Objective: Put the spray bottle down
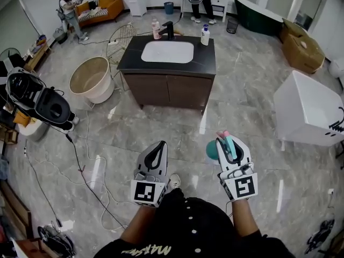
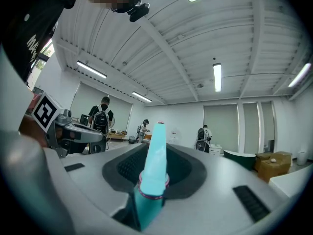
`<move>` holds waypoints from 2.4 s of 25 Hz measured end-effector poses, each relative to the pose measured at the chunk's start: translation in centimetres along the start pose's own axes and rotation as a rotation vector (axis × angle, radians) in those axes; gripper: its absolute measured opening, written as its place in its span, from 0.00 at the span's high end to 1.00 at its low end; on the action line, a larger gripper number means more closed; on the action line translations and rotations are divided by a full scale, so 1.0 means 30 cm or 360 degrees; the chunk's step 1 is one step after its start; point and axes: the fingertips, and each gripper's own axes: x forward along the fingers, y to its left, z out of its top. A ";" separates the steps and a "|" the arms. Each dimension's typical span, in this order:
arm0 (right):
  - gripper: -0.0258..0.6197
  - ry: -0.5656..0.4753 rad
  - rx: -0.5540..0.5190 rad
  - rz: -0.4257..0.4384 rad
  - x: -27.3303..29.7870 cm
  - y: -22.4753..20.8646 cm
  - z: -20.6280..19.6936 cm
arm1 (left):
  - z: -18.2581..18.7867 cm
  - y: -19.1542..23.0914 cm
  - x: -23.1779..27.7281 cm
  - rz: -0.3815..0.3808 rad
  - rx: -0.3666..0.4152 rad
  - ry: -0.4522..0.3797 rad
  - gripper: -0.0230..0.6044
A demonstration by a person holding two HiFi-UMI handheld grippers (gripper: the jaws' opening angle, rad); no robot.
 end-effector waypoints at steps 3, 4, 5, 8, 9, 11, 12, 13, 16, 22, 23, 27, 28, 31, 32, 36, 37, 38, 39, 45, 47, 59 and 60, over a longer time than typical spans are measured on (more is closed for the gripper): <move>0.81 -0.0061 -0.0037 -0.0001 0.095 -0.022 0.020 | 0.005 0.066 0.070 -0.0007 0.0002 -0.0006 0.94; 0.81 -0.0058 -0.0037 -0.0007 0.125 -0.028 0.020 | 0.008 0.088 0.091 -0.0009 0.0000 -0.0006 0.94; 0.81 -0.0047 -0.0035 -0.0015 0.155 -0.033 0.017 | 0.009 0.110 0.113 -0.0012 -0.0001 -0.0005 0.94; 0.81 -0.0048 -0.0030 -0.0019 0.254 -0.048 0.002 | 0.017 0.178 0.186 -0.0029 0.0004 -0.0007 0.94; 0.81 -0.0059 -0.0031 -0.0018 0.290 -0.051 0.001 | 0.019 0.204 0.210 -0.0035 0.0006 -0.0008 0.94; 0.81 -0.0028 -0.0017 -0.0031 0.364 -0.056 -0.011 | 0.021 0.259 0.255 -0.0044 0.0006 -0.0008 0.94; 0.81 -0.0012 -0.0014 -0.0039 0.399 -0.058 -0.019 | 0.020 0.287 0.275 -0.0046 0.0008 -0.0008 0.94; 0.81 -0.0013 -0.0024 -0.0045 0.429 -0.061 -0.026 | 0.017 0.314 0.293 -0.0047 0.0012 -0.0009 0.94; 0.81 -0.0021 -0.0032 -0.0056 0.501 -0.070 -0.046 | 0.003 0.382 0.343 -0.0043 0.0024 -0.0004 0.94; 0.81 -0.0057 -0.0026 -0.0050 0.612 -0.129 -0.064 | -0.029 0.435 0.462 -0.0055 -0.0003 0.0033 0.94; 0.81 -0.0026 -0.0024 -0.0060 0.631 -0.147 -0.084 | -0.038 0.441 0.487 -0.0058 -0.0008 0.0042 0.94; 0.81 0.0025 -0.0014 -0.0088 0.730 -0.231 -0.146 | -0.075 0.478 0.609 -0.0062 -0.0017 0.0075 0.94; 0.81 0.0030 -0.0014 -0.0092 0.761 -0.259 -0.160 | -0.081 0.489 0.646 -0.0058 -0.0017 0.0078 0.94; 0.81 0.0016 -0.0011 -0.0090 0.872 -0.352 -0.179 | -0.078 0.528 0.777 -0.0041 -0.0010 0.0078 0.94; 0.81 0.0009 -0.0010 -0.0086 0.911 -0.385 -0.179 | -0.069 0.539 0.824 -0.0036 -0.0003 0.0074 0.94; 0.81 -0.0021 -0.0025 -0.0061 1.060 -0.527 -0.168 | -0.023 0.571 1.017 -0.0019 0.0028 0.0052 0.94; 0.81 -0.0024 -0.0031 -0.0055 1.094 -0.562 -0.168 | -0.012 0.578 1.066 -0.0013 0.0029 0.0046 0.94; 0.81 -0.0025 -0.0033 -0.0049 1.128 -0.596 -0.170 | -0.002 0.586 1.112 -0.0008 0.0028 0.0041 0.94; 0.81 -0.0026 -0.0033 -0.0044 1.159 -0.628 -0.172 | 0.006 0.593 1.156 -0.0001 0.0030 0.0037 0.94; 0.81 -0.0032 -0.0031 -0.0032 1.305 -0.801 -0.199 | 0.012 0.609 1.374 0.0018 0.0043 0.0051 0.94; 0.81 -0.0030 -0.0029 -0.0023 1.344 -0.846 -0.211 | 0.019 0.609 1.435 0.0017 0.0051 0.0045 0.94; 0.81 0.0048 0.0003 -0.0021 1.550 -1.000 -0.352 | -0.066 0.639 1.670 -0.0028 0.0027 0.0131 0.94; 0.81 0.0053 0.0001 -0.0028 1.574 -1.014 -0.363 | -0.078 0.651 1.698 -0.0039 0.0021 0.0131 0.94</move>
